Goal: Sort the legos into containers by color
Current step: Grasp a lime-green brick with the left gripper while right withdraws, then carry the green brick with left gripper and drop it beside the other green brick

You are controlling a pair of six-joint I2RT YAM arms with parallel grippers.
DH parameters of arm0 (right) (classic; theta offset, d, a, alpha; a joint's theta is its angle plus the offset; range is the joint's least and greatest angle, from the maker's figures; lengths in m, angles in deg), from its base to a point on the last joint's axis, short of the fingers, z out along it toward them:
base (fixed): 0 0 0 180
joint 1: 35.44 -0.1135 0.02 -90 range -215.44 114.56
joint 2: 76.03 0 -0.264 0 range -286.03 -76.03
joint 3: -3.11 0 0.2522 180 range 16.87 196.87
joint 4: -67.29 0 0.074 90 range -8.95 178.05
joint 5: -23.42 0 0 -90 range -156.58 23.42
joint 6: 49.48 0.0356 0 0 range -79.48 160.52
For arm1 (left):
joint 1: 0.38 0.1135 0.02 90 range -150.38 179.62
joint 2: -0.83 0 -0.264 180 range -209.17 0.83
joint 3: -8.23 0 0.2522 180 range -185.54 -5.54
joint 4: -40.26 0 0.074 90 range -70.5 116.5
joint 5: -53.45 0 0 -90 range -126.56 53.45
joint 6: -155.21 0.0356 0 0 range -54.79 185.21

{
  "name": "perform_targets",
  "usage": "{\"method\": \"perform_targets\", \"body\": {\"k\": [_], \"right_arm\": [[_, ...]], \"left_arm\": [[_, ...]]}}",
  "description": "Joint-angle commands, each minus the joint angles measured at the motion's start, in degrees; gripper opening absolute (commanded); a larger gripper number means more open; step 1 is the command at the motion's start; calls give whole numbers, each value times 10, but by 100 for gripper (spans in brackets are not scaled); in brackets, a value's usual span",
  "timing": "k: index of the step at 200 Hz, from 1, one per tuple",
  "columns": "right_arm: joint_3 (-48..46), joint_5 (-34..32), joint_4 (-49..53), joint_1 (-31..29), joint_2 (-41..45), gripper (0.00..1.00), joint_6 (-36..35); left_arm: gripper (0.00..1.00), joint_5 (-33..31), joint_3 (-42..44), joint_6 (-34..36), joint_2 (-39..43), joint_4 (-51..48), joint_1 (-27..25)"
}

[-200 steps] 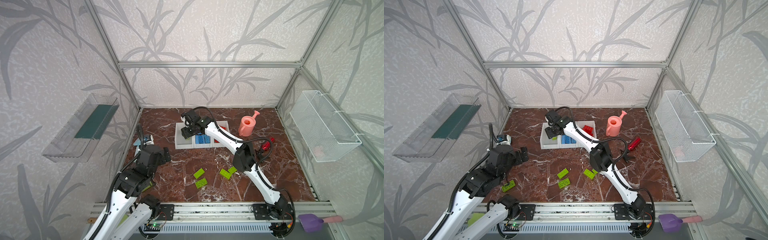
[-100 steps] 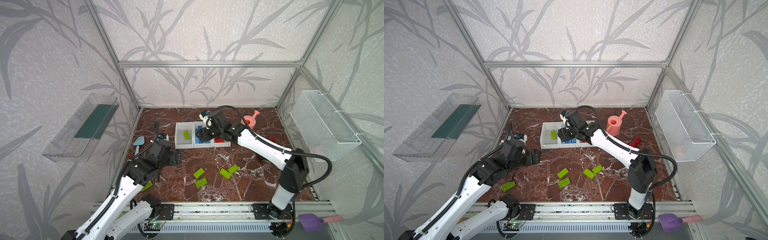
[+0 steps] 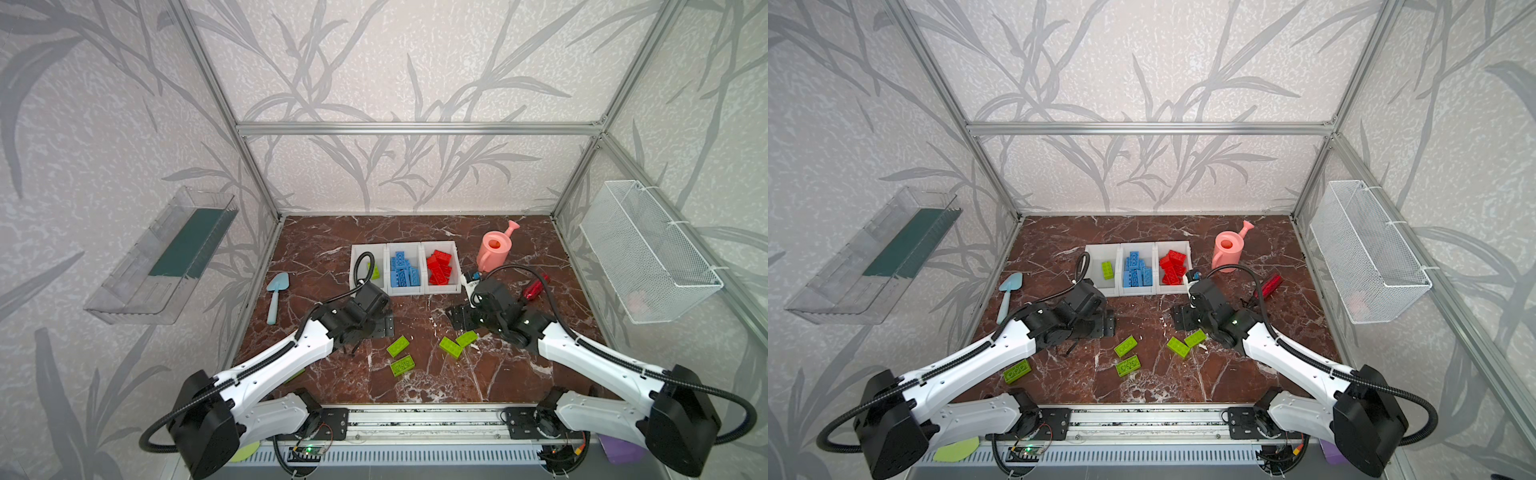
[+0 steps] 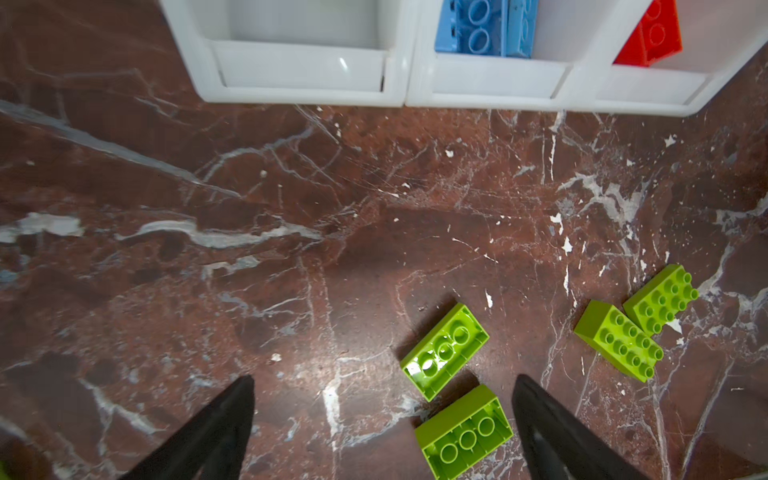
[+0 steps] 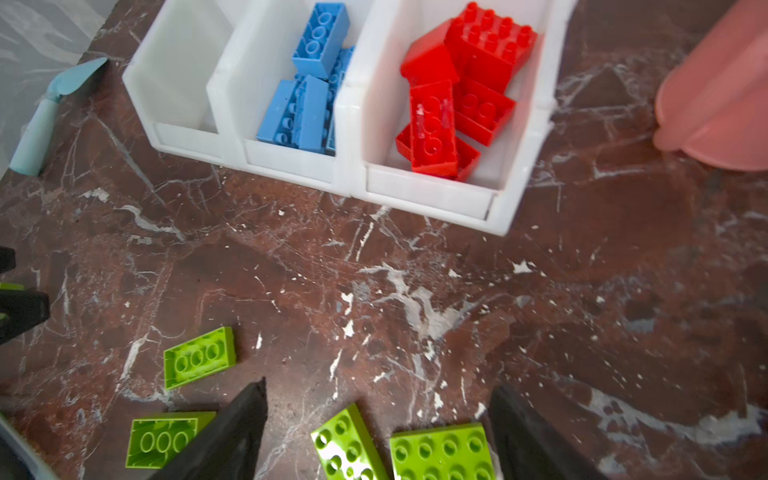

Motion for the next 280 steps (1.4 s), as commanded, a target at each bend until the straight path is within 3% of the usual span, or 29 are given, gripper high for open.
{"method": "perform_targets", "body": {"k": [1,37,53,91,163,224,280], "right_arm": [[-39,-15,-48,12,45,85,16],[-94,-19,-70,19,82,85,19],[-106,-14,-82,21,90,85,22],[-112,-3,-92,23,93,85,26],[-121,3,-104,25,86,85,28],[-121,3,-103,27,84,85,27],[-122,11,-106,26,82,85,28]], "left_arm": [[95,14,13,-12,-42,42,-30],[94,-13,7,-20,-118,48,-94],[89,-17,2,-16,-145,56,-108],[75,-25,-16,3,-202,46,-110],[70,-34,-35,7,-260,49,-110],[45,-34,-54,11,-284,48,-110],[32,-79,-69,-5,-268,17,-110]]}}
